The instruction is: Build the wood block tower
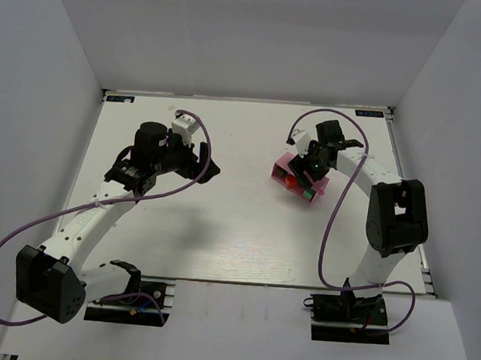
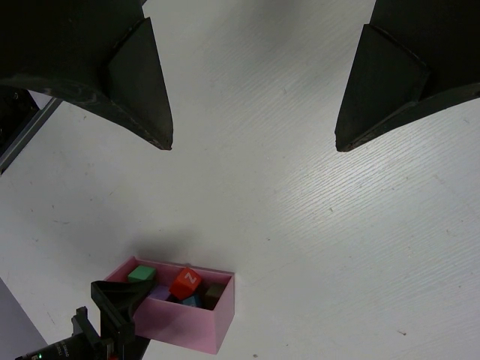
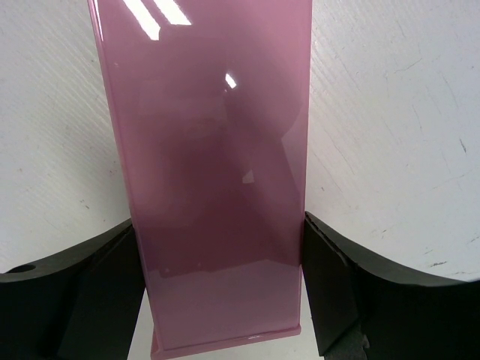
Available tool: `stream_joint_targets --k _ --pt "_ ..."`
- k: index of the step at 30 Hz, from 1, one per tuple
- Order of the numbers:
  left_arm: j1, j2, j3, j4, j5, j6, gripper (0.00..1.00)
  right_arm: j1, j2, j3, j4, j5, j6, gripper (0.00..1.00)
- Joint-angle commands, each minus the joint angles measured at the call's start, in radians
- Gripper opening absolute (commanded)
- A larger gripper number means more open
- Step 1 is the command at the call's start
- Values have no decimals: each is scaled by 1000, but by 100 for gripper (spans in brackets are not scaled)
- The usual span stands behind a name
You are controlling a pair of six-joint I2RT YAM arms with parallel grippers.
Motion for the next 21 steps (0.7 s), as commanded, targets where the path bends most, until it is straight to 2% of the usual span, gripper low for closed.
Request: stream_joint_targets --k 1,8,17,21 --pt "6 -21 -6 23 17 9 100 5 -39 10 32 -10 19 0" --pt "6 -21 -6 23 17 9 100 16 -111 -62 147 63 43 0" --pt "6 -21 -6 23 17 9 100 69 -206 -173 333 250 30 0" --pt "6 -21 -6 23 17 9 100 100 -208 -183 342 296 20 0"
